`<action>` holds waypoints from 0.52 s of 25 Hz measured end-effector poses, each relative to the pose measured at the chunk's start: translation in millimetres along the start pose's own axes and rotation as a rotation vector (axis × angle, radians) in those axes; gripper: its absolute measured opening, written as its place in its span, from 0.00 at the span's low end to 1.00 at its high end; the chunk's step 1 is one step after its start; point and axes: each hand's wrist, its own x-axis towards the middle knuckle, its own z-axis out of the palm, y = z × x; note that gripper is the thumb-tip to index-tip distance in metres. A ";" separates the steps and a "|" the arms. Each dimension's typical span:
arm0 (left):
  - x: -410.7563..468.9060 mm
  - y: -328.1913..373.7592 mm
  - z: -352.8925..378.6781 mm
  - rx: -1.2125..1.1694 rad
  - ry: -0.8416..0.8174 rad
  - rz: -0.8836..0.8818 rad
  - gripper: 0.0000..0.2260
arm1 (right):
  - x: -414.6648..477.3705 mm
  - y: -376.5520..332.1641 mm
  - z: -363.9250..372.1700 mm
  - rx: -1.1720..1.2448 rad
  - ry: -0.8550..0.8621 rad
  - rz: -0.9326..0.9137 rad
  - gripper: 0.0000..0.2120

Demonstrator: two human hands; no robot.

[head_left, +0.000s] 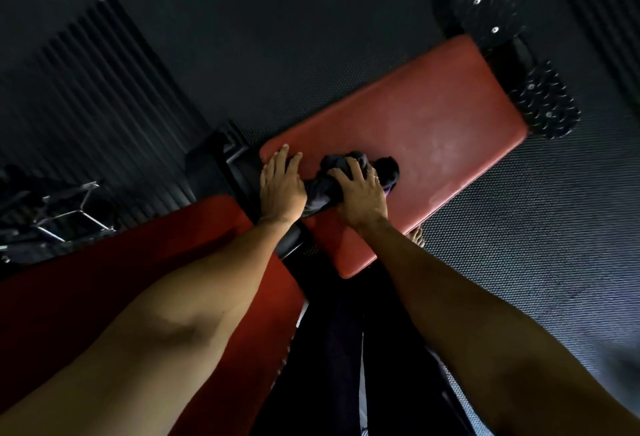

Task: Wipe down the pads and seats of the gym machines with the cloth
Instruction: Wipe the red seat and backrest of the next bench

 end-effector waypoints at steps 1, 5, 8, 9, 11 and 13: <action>-4.1 0.4 -6.3 -0.004 -0.022 -0.020 0.24 | -5.4 3.6 -10.4 0.003 -0.008 0.023 0.31; -26.5 17.6 -54.4 -0.021 -0.075 -0.047 0.23 | -45.0 9.4 -58.0 0.032 0.006 0.091 0.33; -44.3 48.5 -98.7 -0.008 -0.155 -0.049 0.23 | -79.8 12.4 -101.7 0.106 0.014 0.169 0.34; -50.5 59.2 -110.6 0.000 -0.177 -0.052 0.23 | -90.7 13.8 -115.6 0.139 0.017 0.199 0.34; -64.2 79.8 -132.6 0.005 -0.224 -0.054 0.24 | -113.1 17.4 -139.6 0.199 0.041 0.243 0.34; -78.7 108.5 -155.3 0.014 -0.275 -0.017 0.25 | -139.8 25.6 -165.4 0.229 0.102 0.262 0.36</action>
